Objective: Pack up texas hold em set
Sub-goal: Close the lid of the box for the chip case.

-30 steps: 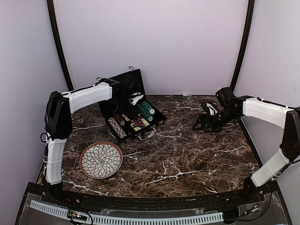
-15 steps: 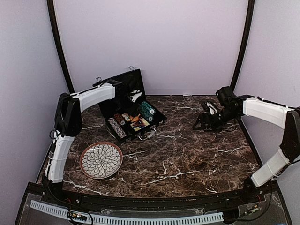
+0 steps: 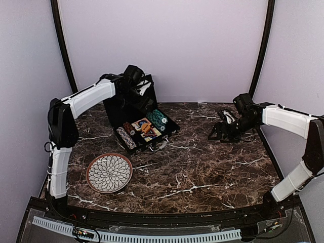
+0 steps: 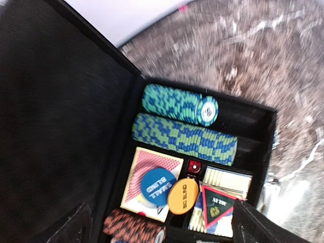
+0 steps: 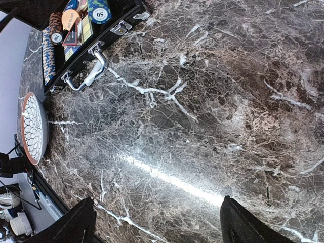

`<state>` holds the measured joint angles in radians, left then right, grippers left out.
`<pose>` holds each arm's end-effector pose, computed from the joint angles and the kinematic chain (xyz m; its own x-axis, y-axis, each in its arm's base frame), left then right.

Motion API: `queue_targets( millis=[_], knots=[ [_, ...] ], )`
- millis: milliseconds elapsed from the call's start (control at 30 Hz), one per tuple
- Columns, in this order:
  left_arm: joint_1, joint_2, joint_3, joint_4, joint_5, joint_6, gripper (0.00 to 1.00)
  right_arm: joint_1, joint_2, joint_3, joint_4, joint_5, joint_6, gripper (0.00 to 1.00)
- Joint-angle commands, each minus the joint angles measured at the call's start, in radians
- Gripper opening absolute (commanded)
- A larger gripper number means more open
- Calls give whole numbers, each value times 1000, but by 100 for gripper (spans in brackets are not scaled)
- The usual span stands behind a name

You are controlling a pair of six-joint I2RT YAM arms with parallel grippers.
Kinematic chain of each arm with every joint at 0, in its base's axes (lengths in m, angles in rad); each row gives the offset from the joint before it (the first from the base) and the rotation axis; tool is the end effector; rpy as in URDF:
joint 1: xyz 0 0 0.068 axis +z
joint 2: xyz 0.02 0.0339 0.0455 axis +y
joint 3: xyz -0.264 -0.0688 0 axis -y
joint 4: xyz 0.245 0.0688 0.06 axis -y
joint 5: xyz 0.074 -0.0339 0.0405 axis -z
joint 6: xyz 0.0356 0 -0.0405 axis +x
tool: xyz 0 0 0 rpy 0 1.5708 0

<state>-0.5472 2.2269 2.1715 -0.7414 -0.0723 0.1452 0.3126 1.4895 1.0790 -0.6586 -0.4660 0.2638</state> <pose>0.4331 -0.2608 0.2907 -0.5354 0.4952 -0.6842 0.5592 0.8149 0.1523 0.2787 0.1069 0.2411 -0.9307 -0.0560 -0.3616 -0.2462 0.8268 0.5057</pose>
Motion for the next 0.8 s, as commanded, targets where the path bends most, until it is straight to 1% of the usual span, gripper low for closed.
queue_targets(
  millis=[0,200,333,400,433,467,500,533,567,600,633,700,767],
  knots=[
    [22,-196,-18,42,-32,-63,99,-7,8,20,14,14,-2,86],
    [117,-292,-25,54,-46,-132,99,-6,21,29,18,5,-11,86],
    [229,-332,-41,49,12,-203,99,-5,23,23,23,-1,-15,86],
    [285,-361,-85,75,54,-240,99,-5,23,20,24,-3,-16,87],
    [306,-383,-127,102,105,-255,99,-5,23,19,24,-3,-17,87],
    [352,-392,-147,117,134,-285,99,-6,23,19,25,-4,-17,87],
    [375,-406,-188,146,196,-319,99,-5,23,18,26,-6,-16,87],
    [422,-410,-225,157,235,-336,99,-6,23,18,26,-6,-17,87],
    [443,-409,-240,181,319,-361,99,-5,23,17,26,-8,-17,87],
    [480,-396,-258,190,360,-374,99,-6,23,17,27,-8,-14,86],
    [493,-386,-263,200,430,-394,99,-6,23,17,27,-8,-14,87],
    [520,-354,-270,215,508,-417,99,-6,23,17,30,-10,-12,87],
    [532,-333,-282,245,550,-434,99,-4,23,15,31,-13,-11,87]
  ],
)
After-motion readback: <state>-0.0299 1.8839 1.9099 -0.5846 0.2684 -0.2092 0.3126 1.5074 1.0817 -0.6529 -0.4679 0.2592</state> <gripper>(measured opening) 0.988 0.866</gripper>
